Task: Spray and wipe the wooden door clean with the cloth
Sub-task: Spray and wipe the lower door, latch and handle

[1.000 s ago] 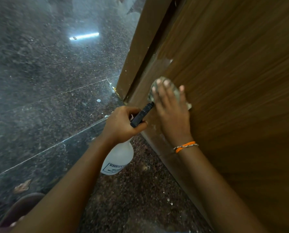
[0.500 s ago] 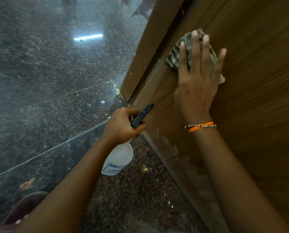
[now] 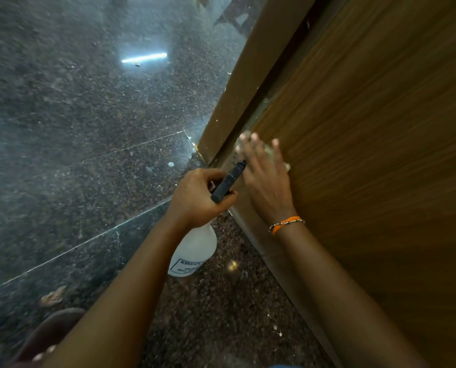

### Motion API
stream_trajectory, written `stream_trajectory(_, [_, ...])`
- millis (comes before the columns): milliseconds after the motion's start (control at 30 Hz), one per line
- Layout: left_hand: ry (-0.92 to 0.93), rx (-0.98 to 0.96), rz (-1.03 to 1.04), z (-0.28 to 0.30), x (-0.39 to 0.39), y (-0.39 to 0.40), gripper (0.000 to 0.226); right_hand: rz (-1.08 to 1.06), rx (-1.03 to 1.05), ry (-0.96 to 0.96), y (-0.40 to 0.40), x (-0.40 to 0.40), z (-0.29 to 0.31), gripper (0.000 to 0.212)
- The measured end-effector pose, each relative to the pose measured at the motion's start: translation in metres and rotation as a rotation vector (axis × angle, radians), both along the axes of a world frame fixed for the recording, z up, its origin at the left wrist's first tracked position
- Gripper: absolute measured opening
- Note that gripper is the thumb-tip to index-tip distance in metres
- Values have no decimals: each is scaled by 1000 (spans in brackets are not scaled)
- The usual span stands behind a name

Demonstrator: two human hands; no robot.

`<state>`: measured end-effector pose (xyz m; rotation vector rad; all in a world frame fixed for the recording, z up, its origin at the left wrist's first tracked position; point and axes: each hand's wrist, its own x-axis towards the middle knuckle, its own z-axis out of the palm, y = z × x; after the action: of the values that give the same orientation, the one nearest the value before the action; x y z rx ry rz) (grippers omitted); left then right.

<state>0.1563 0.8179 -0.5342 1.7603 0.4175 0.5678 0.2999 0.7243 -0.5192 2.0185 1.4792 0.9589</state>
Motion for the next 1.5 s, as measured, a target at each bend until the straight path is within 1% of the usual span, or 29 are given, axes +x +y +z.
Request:
stream_trajectory(133, [33,0,-8,-4,2,1,36,-43,356,-141,19,4,66,52])
stream_trajectory(167, [41,7,-10,-5,2,1,37,-45,413,-161,23,6,76,53])
stream_trajectory(233, [50,21,-6,-6,3,-1,37,-44,444,-179,25,7,84,53])
stream_trajectory(333, [58,-6,11,-9,4,-5,37,-34,351,-189,23,6,68,50])
stream_trajectory(500, [60,-65,18,-16,-2,-9,26,-27,42,-32,23,3,-7,52])
stream_trajectory(633, [97,-48,47,-25,-12,-10,30,-50,-277,-25,28,5,-71,58])
stream_trajectory(700, [117,-39,62,-30,-19,-6,26,-45,-370,-25,28,6,-90,57])
stream_trajectory(767, [134,-32,69,-35,-24,-3,26,-27,-399,-10,27,8,-100,56])
stream_trajectory(933, [194,18,43,-37,-31,-5,38,68,-461,-53,20,12,-98,51])
stream_trajectory(1067, [205,-5,34,-34,-33,-9,41,146,-679,-43,-35,12,-97,50])
stream_trajectory(1167, [203,-17,37,-34,-35,-10,43,182,-715,-23,-73,8,-99,43])
stream_trajectory(1233, [209,-15,29,-35,-36,-10,42,174,-684,-33,-71,8,-105,42])
stream_trajectory(1300, [216,-11,17,-36,-39,-10,34,181,-669,-96,-50,9,-112,51])
stream_trajectory(1333, [219,-5,13,-37,-40,-10,31,171,-671,-116,-36,10,-116,51])
stream_trajectory(1400, [224,2,9,-39,-42,-11,35,80,-631,-137,1,9,-115,46])
stream_trajectory(1467, [229,13,2,-42,-44,-12,38,51,-528,-127,35,10,-114,47])
stream_trajectory(1500, [234,17,-4,-43,-45,-13,39,45,-567,-142,42,11,-117,47])
